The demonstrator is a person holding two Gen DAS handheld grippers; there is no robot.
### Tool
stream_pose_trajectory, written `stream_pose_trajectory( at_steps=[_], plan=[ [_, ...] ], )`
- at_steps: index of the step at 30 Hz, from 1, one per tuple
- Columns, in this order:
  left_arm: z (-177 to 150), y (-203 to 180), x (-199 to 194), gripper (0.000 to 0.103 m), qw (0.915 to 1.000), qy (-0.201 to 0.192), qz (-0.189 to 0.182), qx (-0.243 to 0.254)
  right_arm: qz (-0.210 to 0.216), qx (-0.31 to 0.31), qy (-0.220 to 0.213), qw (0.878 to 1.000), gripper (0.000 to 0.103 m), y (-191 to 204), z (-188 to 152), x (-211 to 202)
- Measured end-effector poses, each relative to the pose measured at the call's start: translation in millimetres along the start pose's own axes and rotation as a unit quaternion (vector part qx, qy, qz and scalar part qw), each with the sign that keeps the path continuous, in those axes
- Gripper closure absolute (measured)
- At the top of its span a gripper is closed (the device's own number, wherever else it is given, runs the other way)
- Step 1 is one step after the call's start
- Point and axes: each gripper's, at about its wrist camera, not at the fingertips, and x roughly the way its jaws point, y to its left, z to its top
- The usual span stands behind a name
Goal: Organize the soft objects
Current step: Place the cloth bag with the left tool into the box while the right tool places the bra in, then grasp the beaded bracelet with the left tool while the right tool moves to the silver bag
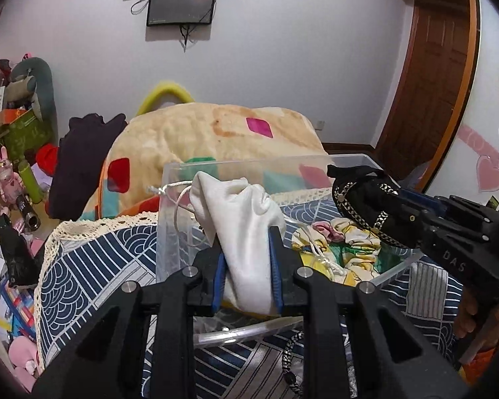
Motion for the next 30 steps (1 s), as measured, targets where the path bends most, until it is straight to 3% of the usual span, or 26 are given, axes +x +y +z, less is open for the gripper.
stream_pose_trajectory(
  at_steps=[7,9,11,12,18,23,30],
  plan=[
    [-1,1,2,0.079,1.0,0.008,0.001,-0.005,0.0,-0.011,0.016,1.0,0.078,1,0,4],
    [-2,0,2,0.07,0.9999,0.012,0.006,-0.001,-0.003,-0.015,0.017,1.0,0.076,2,-1,3],
    [-3,0,0,0.049,0.9999,0.012,0.008,0.001,0.0,-0.012,0.017,1.0,0.062,1,1,1],
    [-4,0,-1,0.046,0.9999,0.012,0.007,0.0,0.002,-0.008,0.016,1.0,0.058,0,0,0],
    [-5,-1,-16,0.041,1.0,-0.002,-0.005,-0.002,0.016,-0.011,0.009,1.0,0.053,-1,-2,-12],
    [-6,-5,-31,0.033,0.9999,-0.013,-0.008,0.004,0.02,-0.005,-0.014,1.0,0.041,-4,-2,-28],
    [-8,-12,-63,0.027,0.9991,-0.039,-0.008,0.012,0.035,0.004,-0.044,0.998,0.035,-2,-2,-52]
  ],
)
